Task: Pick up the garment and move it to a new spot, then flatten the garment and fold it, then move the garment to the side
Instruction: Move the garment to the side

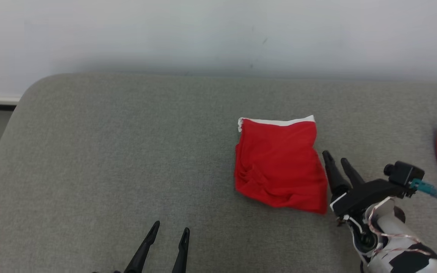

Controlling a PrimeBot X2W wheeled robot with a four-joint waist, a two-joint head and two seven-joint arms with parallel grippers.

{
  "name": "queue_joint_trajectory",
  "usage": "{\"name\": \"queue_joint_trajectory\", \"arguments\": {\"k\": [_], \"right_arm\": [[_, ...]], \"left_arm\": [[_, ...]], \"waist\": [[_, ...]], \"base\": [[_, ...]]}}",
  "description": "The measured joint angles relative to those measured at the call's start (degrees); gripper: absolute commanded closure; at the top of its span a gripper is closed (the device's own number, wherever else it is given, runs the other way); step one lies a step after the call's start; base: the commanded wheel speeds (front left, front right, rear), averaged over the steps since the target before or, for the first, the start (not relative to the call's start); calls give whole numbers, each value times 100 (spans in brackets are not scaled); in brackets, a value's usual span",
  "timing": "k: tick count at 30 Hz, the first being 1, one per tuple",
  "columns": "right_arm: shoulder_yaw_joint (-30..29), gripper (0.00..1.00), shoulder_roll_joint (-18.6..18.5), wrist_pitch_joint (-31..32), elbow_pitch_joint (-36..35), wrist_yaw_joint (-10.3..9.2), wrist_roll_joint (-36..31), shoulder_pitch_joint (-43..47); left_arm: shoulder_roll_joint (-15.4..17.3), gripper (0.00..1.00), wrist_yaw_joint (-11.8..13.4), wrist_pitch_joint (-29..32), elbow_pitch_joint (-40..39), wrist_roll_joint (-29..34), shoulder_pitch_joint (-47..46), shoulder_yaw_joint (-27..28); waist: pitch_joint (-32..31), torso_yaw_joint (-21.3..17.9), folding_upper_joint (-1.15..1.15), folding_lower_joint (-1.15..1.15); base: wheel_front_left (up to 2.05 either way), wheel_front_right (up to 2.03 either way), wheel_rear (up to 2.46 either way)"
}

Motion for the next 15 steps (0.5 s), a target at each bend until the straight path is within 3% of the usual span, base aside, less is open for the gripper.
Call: {"name": "queue_joint_trajectory", "arguments": {"k": [6, 15], "right_arm": [[264, 0, -222, 108, 236, -1, 652, -407], [822, 0, -348, 201, 605, -3, 1015, -783]], "left_arm": [[1, 0, 7, 1, 34, -27, -182, -110], [0, 0, 10, 1, 65, -41, -369, -207]], "waist": [[315, 224, 0, 0], [651, 435, 0, -1]], "base": [[0, 0, 0], [0, 0, 0]]}}
